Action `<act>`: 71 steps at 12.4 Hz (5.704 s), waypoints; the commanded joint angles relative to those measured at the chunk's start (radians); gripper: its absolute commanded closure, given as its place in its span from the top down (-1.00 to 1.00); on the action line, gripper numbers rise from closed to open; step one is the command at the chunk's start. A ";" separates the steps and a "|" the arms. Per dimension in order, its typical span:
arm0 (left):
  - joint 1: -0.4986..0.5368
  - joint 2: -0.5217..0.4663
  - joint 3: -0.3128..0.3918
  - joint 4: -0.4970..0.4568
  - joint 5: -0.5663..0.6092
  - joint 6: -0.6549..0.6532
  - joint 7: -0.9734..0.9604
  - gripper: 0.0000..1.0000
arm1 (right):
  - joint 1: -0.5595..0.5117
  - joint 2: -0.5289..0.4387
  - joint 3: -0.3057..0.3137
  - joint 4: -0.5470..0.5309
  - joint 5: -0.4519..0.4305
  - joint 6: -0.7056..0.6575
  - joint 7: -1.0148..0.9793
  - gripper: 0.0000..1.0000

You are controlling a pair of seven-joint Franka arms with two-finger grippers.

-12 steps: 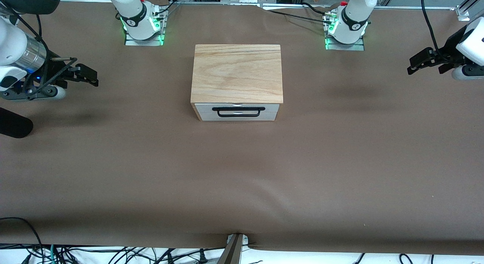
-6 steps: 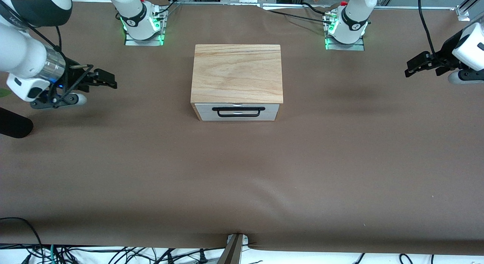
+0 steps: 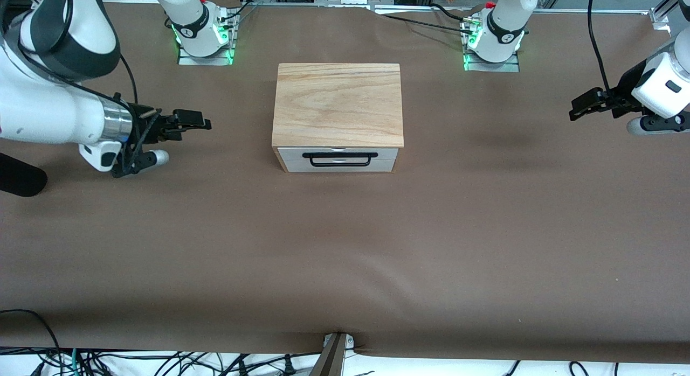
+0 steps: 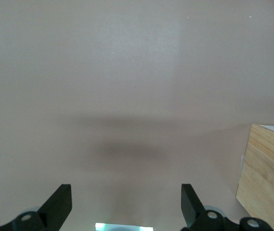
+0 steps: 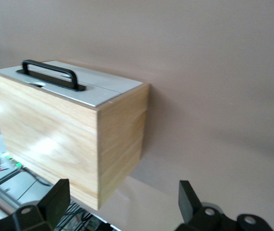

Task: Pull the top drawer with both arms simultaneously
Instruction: 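Move the right gripper toward the drawer handle while the left gripper approaches, then bring the left gripper to the handle's other end beside the right gripper, then close both grippers on the black handle ends and start pulling outward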

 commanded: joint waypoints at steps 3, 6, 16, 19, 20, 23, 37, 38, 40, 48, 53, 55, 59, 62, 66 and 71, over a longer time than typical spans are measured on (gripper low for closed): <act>-0.006 0.112 0.002 0.024 -0.047 0.091 -0.012 1.00 | 0.000 0.123 -0.004 -0.033 0.306 0.006 -0.190 1.00; -0.011 0.187 -0.002 0.021 -0.061 0.166 -0.014 1.00 | 0.006 0.235 -0.002 -0.044 0.472 0.049 -0.398 1.00; -0.050 0.349 -0.007 -0.022 -0.521 0.363 0.185 1.00 | 0.154 0.392 -0.002 -0.266 1.155 0.210 -0.867 0.93; -0.066 0.409 -0.008 -0.043 -0.749 0.363 0.378 1.00 | 0.170 0.412 -0.002 -0.266 1.173 0.210 -0.905 0.54; -0.072 0.428 -0.007 -0.057 -0.855 0.364 0.456 1.00 | 0.174 0.418 -0.002 -0.265 1.175 0.208 -0.905 0.37; -0.086 0.477 -0.007 -0.088 -1.042 0.363 0.648 1.00 | 0.180 0.427 -0.002 -0.265 1.187 0.199 -0.904 -0.28; -0.215 0.678 -0.063 -0.224 -1.721 0.173 1.092 0.91 | 0.175 0.428 -0.004 -0.257 1.187 0.198 -0.849 -0.92; -0.216 0.685 -0.079 -0.224 -1.722 0.173 1.094 0.88 | 0.175 0.428 -0.004 -0.256 1.187 0.198 -0.849 -0.92; -0.235 0.696 -0.099 -0.226 -1.767 0.179 1.094 0.84 | 0.175 0.429 -0.004 -0.254 1.187 0.198 -0.849 -0.92; -0.273 0.725 -0.131 -0.218 -1.847 0.248 1.143 0.65 | 0.174 0.429 -0.004 -0.253 1.189 0.198 -0.849 -0.92; -0.271 0.722 -0.142 -0.223 -1.848 0.249 1.170 0.00 | 0.174 0.428 -0.004 -0.250 1.189 0.202 -0.847 -0.92; -0.271 0.724 -0.143 -0.226 -1.853 0.249 1.212 -0.31 | 0.174 0.429 -0.004 -0.250 1.189 0.204 -0.847 -0.92; -0.274 0.727 -0.143 -0.230 -1.854 0.249 1.236 -0.34 | 0.170 0.429 -0.004 -0.236 1.189 0.202 -0.846 -0.95; -0.274 0.738 -0.143 -0.236 -1.853 0.249 1.256 -0.82 | 0.170 0.429 -0.004 -0.234 1.189 0.202 -0.840 -0.97; -0.274 0.742 -0.143 -0.236 -1.851 0.271 1.253 -1.00 | 0.169 0.429 -0.004 -0.220 1.189 0.199 -0.832 -1.00; -0.281 0.739 -0.134 -0.233 -1.850 0.300 1.250 -1.00 | 0.167 0.452 -0.006 -0.178 1.187 0.198 -0.813 -1.00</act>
